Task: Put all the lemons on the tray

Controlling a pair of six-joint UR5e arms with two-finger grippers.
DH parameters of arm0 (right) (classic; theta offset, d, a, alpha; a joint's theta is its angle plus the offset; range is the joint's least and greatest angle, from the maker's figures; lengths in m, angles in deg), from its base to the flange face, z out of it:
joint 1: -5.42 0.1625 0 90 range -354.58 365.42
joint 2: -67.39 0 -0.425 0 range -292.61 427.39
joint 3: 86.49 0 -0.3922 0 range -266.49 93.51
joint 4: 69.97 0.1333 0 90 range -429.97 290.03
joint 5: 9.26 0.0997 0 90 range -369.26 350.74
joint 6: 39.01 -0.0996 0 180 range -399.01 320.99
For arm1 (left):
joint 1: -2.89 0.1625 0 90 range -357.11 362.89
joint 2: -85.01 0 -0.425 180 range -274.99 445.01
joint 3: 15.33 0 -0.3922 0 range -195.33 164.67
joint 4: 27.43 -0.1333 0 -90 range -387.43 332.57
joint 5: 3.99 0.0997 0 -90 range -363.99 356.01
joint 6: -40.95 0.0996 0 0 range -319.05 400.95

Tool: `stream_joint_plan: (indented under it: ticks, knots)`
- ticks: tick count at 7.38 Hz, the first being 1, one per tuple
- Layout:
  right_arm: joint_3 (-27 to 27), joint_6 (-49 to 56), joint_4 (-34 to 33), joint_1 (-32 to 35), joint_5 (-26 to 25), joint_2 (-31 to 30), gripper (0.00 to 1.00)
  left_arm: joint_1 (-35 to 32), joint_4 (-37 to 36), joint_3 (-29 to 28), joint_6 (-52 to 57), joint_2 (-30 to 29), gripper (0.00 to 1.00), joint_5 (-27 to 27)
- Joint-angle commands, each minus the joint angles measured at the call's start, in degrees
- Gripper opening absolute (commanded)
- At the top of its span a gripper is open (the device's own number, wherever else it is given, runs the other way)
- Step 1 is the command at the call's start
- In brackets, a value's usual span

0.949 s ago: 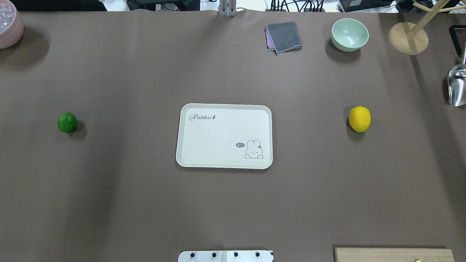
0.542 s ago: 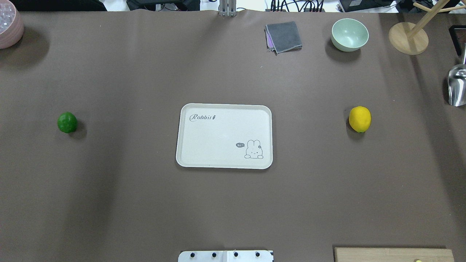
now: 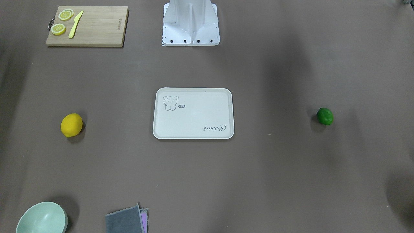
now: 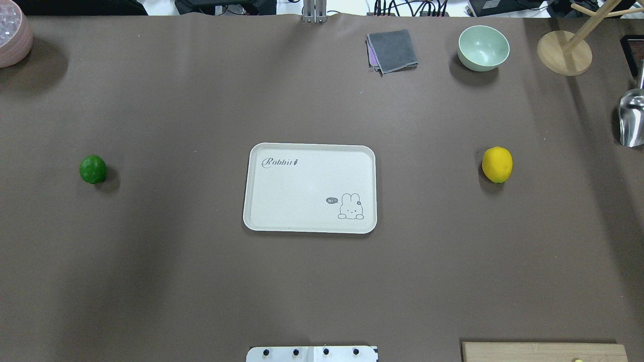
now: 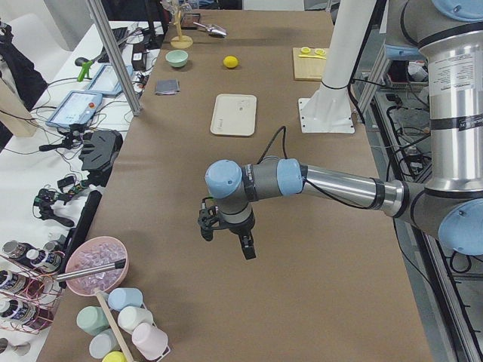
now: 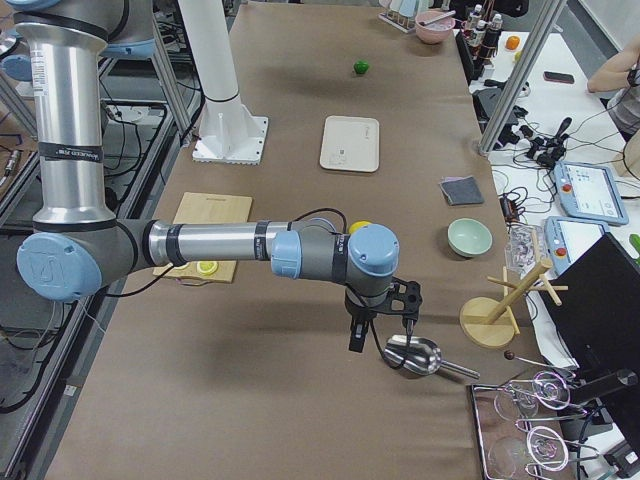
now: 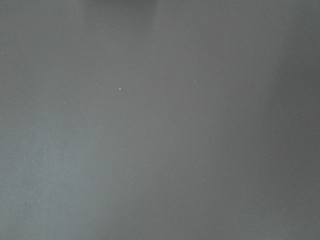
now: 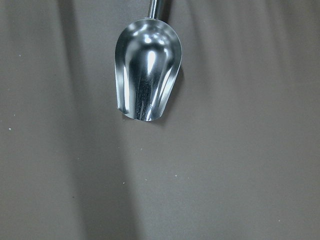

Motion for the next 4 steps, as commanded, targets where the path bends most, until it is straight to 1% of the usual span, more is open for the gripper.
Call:
stream_joint_plan:
  ticks: [1,3,4]
  knots:
    - [1.37,-2.66,0.02,-2.60,0.01,0.58,0.99,6.22,7.20,1.63,-11.12,-0.12,0.99,-2.84]
    - [3.23,-7.49,0.29,-6.72,-0.17,1.10,0.99,12.72,16.75,2.08,-20.01,-0.12,0.99,-2.52]
    - [3.58,-9.95,0.29,-8.66,-0.17,2.50,0.99,15.19,19.33,1.90,-22.13,-0.20,0.99,-2.43]
